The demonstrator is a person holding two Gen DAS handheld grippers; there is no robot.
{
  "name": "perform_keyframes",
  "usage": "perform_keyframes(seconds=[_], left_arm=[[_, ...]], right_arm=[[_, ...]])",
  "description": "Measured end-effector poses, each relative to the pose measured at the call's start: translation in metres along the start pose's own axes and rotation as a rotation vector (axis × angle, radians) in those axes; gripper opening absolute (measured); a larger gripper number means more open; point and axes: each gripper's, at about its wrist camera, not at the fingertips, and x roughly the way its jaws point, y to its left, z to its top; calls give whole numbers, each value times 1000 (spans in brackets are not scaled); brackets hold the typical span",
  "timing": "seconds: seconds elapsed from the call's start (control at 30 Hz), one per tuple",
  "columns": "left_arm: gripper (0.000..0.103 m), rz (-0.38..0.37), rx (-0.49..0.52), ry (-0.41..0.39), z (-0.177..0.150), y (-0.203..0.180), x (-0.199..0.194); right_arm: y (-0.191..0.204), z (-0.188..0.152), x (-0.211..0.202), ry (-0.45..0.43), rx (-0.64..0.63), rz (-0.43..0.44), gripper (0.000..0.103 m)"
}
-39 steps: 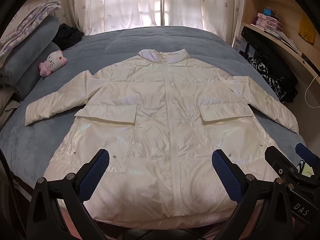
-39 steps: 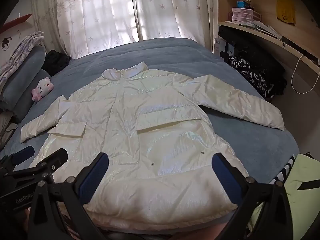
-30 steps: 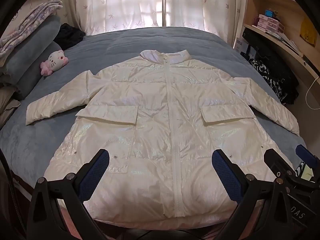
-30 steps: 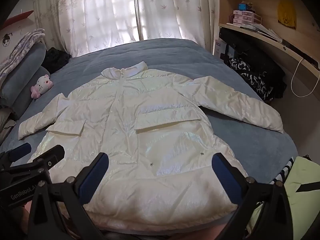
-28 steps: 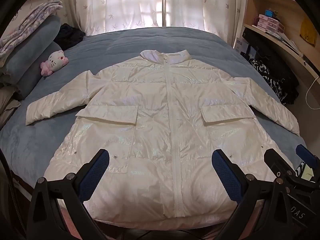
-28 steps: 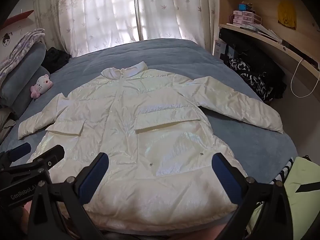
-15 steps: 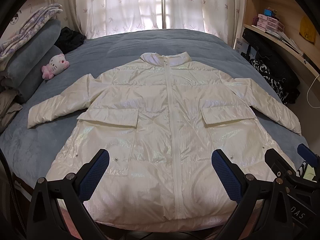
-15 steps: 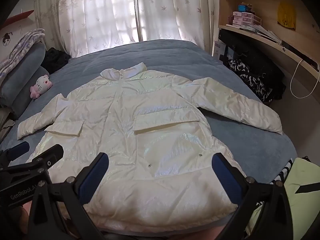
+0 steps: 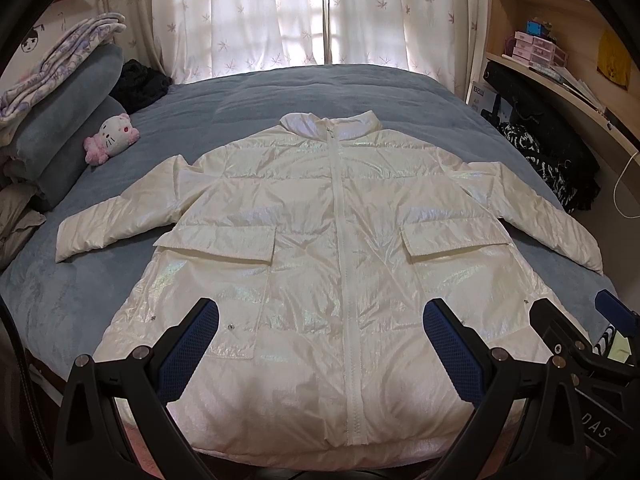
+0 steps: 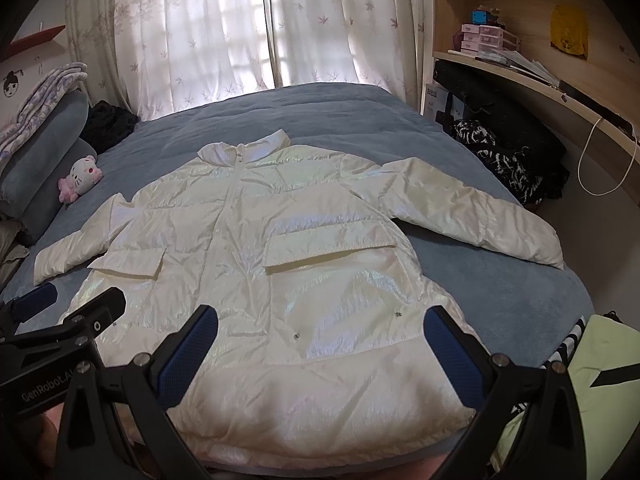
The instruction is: Fold large clothes
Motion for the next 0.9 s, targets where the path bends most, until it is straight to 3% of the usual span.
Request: perform_keyframes(seconds=[0.57,0.9], left_arm=[[101,51,25,-7,9,-3,8],[101,23,0,26,22,5,16]], right_arm=[[6,5,3,-13,-27,-6,103],[14,16,10,-15,-44,-3,103]])
